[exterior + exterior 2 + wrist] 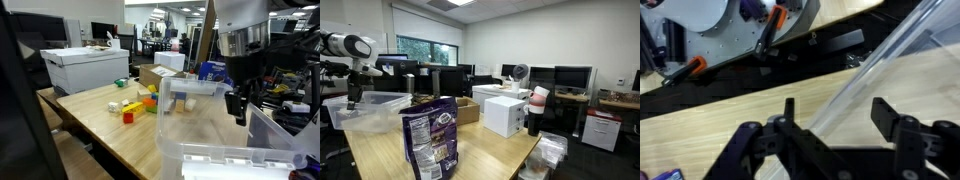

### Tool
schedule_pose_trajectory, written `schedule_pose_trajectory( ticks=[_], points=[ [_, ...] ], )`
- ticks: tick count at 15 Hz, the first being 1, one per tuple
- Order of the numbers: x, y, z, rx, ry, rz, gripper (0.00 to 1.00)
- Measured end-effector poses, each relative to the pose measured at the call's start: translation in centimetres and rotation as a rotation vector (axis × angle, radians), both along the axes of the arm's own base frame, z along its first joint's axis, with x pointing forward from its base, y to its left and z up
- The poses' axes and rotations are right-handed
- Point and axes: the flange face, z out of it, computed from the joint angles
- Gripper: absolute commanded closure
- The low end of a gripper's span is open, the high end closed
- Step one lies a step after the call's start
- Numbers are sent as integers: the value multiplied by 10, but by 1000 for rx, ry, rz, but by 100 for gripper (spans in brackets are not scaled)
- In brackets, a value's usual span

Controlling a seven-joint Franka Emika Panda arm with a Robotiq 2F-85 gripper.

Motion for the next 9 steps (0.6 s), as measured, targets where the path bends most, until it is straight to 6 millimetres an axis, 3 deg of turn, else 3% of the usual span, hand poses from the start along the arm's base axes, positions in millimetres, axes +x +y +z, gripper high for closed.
schedule_pose_trajectory(
  ticks=[4, 5, 7, 9],
  points=[
    [-12, 8, -7, 141, -61, -49, 75],
    [-14, 7, -6, 171, -80, -60, 87],
    [-16, 4, -4, 258, -144, -85, 98],
    [-17, 2, -3, 268, -158, -89, 100]
  ],
)
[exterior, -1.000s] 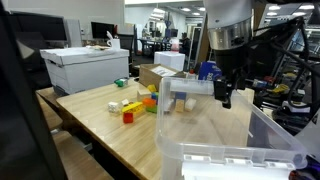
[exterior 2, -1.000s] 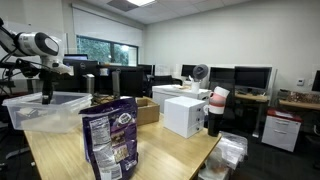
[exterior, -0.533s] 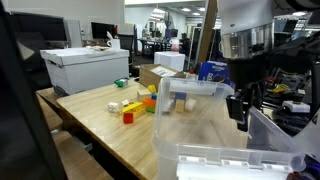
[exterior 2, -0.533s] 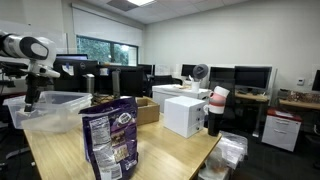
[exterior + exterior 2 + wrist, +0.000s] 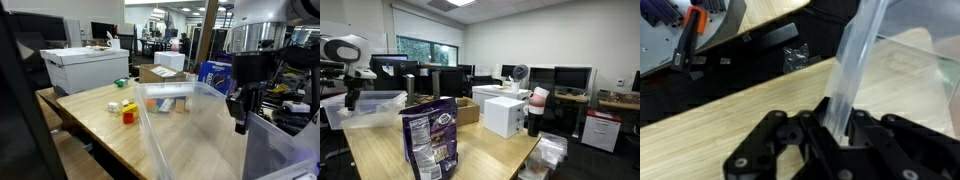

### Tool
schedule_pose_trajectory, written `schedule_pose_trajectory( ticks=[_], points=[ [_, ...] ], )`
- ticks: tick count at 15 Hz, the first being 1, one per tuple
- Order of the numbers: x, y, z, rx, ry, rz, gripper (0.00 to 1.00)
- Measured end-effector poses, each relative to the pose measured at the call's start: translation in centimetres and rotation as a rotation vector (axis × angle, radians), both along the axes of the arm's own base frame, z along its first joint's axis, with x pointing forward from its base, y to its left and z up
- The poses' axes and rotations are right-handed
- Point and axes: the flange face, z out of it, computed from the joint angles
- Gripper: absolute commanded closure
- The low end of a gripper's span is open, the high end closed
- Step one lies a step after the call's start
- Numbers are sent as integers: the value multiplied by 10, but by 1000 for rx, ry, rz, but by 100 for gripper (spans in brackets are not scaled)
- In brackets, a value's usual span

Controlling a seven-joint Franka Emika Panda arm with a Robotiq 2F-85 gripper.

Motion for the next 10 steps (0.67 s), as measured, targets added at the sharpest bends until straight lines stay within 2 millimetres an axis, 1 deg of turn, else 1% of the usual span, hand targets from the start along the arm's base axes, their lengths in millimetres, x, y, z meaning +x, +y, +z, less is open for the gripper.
schedule_pose_trajectory(
  ticks=[5, 10],
  points=[
    [1, -7, 2, -46, -35, 50, 98],
    [16, -22, 6, -103, -83, 92, 98]
  ],
)
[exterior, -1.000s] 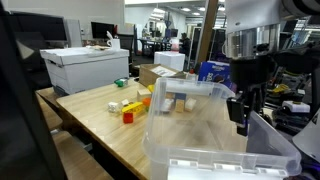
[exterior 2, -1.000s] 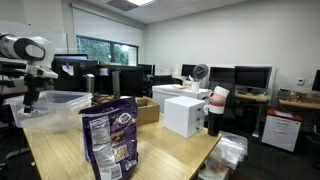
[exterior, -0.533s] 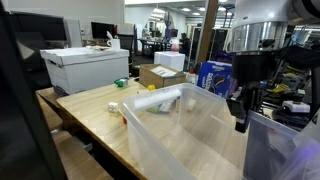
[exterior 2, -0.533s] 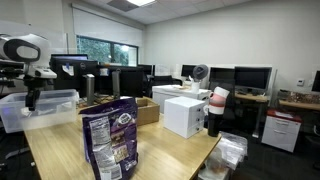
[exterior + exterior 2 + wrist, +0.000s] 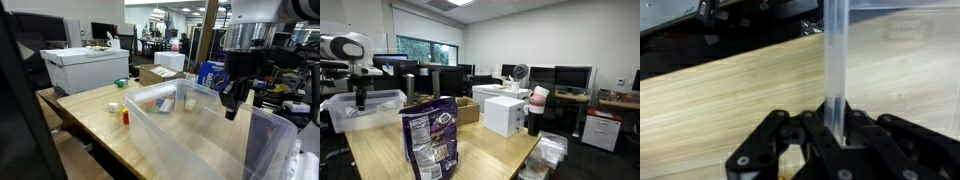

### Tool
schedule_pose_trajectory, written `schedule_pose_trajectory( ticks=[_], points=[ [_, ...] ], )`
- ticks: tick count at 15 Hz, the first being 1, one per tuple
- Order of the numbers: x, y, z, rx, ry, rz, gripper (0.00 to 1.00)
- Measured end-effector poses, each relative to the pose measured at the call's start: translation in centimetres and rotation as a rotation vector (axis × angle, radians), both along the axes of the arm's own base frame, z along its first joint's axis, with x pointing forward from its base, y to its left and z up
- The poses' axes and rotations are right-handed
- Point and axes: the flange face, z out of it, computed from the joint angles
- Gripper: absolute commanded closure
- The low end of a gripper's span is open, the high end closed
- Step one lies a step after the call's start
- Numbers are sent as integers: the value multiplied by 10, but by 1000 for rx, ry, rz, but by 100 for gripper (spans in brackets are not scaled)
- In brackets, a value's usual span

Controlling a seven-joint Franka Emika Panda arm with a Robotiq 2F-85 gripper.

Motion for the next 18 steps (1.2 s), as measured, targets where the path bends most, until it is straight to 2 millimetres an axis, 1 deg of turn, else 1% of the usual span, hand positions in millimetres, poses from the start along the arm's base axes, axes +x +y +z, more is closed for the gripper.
schedule_pose_trajectory(
  ticks=[5, 6, 9, 14, 18],
  points=[
    [25, -13, 10, 11, -26, 114, 98],
    [33, -15, 11, 20, -26, 148, 98],
    [50, -19, 8, 39, -13, 209, 98],
    [74, -28, -3, 62, 13, 258, 98],
    [90, -29, -3, 74, 9, 275, 98]
  ],
)
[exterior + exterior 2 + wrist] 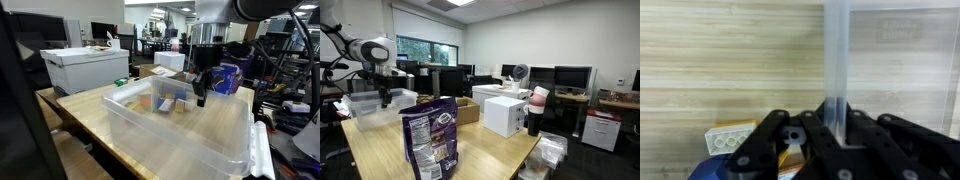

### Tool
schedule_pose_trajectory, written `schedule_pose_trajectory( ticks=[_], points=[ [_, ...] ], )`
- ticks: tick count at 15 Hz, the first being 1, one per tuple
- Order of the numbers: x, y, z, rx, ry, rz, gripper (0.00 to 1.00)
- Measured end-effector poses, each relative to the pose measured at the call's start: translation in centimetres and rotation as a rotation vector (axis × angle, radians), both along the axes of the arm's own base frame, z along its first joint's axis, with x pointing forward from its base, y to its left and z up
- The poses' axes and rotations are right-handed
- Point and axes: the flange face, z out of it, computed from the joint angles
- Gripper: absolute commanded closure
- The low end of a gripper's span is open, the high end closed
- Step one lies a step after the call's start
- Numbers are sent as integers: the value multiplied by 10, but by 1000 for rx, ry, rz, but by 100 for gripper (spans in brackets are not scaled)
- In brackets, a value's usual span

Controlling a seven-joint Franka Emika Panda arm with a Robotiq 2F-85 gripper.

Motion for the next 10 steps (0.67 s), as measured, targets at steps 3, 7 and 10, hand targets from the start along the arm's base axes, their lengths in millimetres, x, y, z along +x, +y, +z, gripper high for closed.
schedule_pose_trajectory(
  ticks=[3, 7, 10],
  points=[
    [10, 1, 0, 8, -2, -1, 68],
    [16, 5, -1, 51, 11, 26, 51],
    [15, 21, 9, 148, 19, 111, 31]
  ],
)
